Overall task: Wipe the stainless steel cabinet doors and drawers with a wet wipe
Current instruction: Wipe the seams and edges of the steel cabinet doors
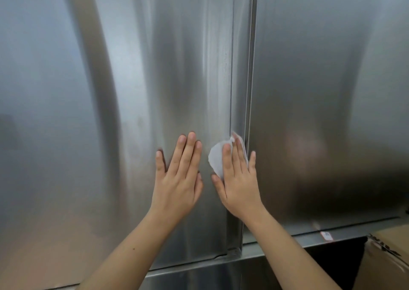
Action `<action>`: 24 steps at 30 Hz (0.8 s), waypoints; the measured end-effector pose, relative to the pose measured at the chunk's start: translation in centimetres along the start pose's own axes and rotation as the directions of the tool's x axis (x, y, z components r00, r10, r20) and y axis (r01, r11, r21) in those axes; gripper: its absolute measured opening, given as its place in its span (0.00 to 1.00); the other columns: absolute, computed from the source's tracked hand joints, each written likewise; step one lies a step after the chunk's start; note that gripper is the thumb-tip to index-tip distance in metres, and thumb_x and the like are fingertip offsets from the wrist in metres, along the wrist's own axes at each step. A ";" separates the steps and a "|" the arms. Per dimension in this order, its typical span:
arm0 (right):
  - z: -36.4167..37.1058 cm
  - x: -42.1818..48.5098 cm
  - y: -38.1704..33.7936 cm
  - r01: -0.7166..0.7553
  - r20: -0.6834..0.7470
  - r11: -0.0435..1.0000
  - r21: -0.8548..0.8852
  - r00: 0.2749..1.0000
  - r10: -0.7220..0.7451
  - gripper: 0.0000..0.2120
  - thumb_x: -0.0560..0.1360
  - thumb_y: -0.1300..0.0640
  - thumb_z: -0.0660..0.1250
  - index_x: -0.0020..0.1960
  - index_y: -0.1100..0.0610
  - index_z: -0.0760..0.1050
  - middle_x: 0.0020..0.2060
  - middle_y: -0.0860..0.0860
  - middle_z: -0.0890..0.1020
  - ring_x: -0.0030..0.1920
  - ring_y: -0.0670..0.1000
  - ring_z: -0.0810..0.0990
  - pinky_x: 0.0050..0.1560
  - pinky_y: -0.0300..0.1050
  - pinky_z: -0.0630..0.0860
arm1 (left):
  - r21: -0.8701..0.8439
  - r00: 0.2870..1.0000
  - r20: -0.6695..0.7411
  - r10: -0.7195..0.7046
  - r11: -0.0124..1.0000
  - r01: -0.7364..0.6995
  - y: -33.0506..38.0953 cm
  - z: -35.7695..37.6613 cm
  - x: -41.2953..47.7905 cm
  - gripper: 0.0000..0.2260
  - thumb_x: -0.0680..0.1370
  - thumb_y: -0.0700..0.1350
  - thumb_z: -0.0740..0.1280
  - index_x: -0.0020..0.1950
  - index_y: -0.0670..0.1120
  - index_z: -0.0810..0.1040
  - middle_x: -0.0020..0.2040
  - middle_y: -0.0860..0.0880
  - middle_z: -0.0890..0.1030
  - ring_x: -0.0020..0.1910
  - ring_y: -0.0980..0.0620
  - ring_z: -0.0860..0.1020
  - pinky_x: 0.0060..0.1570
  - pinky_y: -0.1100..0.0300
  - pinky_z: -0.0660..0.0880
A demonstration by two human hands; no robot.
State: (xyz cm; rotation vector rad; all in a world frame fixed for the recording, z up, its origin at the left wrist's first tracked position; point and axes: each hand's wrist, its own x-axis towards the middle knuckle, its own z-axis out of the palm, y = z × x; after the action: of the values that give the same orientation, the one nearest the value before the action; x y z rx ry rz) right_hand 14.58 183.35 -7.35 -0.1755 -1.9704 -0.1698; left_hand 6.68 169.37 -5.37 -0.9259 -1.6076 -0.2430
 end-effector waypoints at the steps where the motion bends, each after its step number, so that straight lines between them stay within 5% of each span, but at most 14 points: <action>1: 0.3 -1.6 -0.1 -0.002 0.024 1.000 -0.005 1.000 0.002 0.31 0.81 0.45 0.44 0.75 0.58 0.36 0.74 0.57 0.49 0.75 0.52 0.44 0.72 0.58 0.45 | 0.001 1.000 0.005 0.001 1.000 -0.001 0.0 0.0 -0.4 0.27 0.76 0.46 0.56 0.74 0.40 0.57 0.74 0.42 0.58 0.74 0.45 0.57 0.68 0.40 0.51; 5: 0.3 -3.4 -0.7 -0.011 0.063 0.999 -0.033 0.998 0.013 0.32 0.81 0.45 0.44 0.75 0.59 0.34 0.73 0.60 0.51 0.74 0.54 0.47 0.66 0.66 0.49 | 0.018 1.000 0.006 0.016 1.000 -0.016 0.0 0.2 -2.2 0.26 0.76 0.45 0.56 0.74 0.40 0.59 0.74 0.43 0.59 0.74 0.46 0.57 0.68 0.40 0.52; 12: -1.4 3.1 -0.2 -0.036 -0.020 0.999 -0.011 0.999 0.036 0.31 0.78 0.46 0.51 0.73 0.62 0.46 0.72 0.59 0.51 0.73 0.52 0.47 0.71 0.57 0.44 | -0.002 0.999 0.025 0.041 0.999 -0.041 0.2 0.6 -3.6 0.27 0.75 0.45 0.57 0.74 0.40 0.59 0.73 0.41 0.59 0.73 0.44 0.57 0.67 0.40 0.54; 17: 0.2 -0.8 -0.6 -0.057 0.021 0.998 0.022 0.998 0.057 0.35 0.79 0.47 0.51 0.75 0.56 0.33 0.73 0.58 0.50 0.75 0.51 0.43 0.72 0.56 0.41 | 0.001 0.998 0.044 0.035 0.999 -0.035 0.3 0.7 -3.8 0.28 0.76 0.46 0.57 0.74 0.39 0.56 0.74 0.41 0.56 0.74 0.44 0.55 0.68 0.40 0.52; 24: 1.7 -8.8 -1.7 -0.104 0.185 0.995 -0.013 0.977 0.104 0.32 0.81 0.43 0.43 0.75 0.57 0.33 0.75 0.56 0.45 0.74 0.53 0.45 0.65 0.67 0.47 | -0.002 0.994 0.104 0.011 1.000 -0.011 1.4 1.0 -5.4 0.28 0.78 0.47 0.54 0.75 0.40 0.52 0.77 0.43 0.42 0.75 0.45 0.48 0.70 0.42 0.47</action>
State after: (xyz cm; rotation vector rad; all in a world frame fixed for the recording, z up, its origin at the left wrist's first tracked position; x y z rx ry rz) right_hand 16.16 181.65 -16.20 -0.3054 -2.1403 -0.0910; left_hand 6.77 168.63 -10.96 -0.9623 -1.6976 -0.1908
